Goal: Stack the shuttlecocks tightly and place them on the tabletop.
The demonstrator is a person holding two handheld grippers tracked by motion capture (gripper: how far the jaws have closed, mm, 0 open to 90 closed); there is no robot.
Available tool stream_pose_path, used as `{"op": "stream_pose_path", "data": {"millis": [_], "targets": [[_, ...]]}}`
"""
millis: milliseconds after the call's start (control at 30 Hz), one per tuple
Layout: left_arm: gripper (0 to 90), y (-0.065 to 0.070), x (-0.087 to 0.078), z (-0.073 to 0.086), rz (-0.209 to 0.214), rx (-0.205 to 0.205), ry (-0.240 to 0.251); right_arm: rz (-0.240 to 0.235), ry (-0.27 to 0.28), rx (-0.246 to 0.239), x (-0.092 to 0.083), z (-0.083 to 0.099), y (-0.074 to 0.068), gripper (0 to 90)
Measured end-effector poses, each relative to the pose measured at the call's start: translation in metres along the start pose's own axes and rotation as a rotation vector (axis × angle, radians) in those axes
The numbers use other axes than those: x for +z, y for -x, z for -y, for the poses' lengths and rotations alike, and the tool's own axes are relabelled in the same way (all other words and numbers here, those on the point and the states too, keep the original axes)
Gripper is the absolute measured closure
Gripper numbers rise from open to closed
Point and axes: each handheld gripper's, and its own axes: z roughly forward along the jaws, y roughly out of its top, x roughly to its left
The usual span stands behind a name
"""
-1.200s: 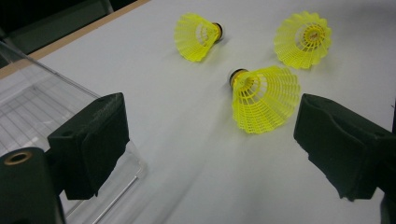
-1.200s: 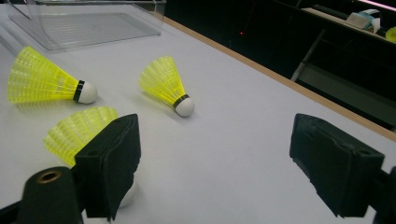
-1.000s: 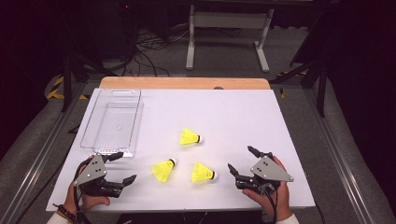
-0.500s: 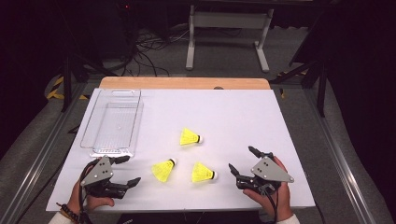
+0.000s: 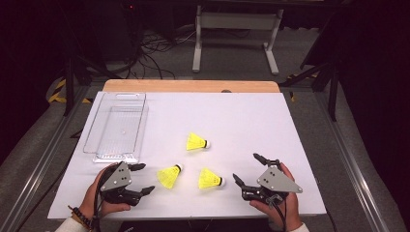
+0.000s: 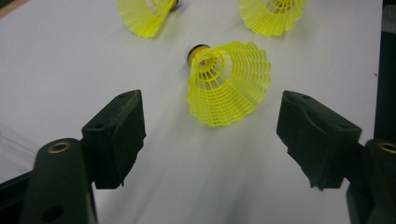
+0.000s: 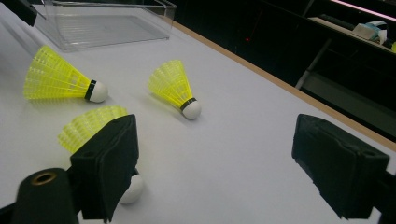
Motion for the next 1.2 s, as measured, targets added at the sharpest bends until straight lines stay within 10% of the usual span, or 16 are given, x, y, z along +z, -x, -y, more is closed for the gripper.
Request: {"op": "stream_pose_path", "data": {"millis": [367,867,1200], "targets": [[39.4,-0.007,0.018,0.001,0.024,-0.059,-0.112,-0.002,-0.017,-0.010,0.003,0.001,-0.001,15.7],[52.8,-0.010,0.044,-0.012,0.015,-0.103,-0.149,0.000,-0.046,-0.033,0.007,0.003,-0.004,16.1],[81.8,-0.008,0.046,-0.015,0.017,-0.102,-0.121,0.002,-0.053,-0.040,0.008,0.004,-0.002,16.3]]}}
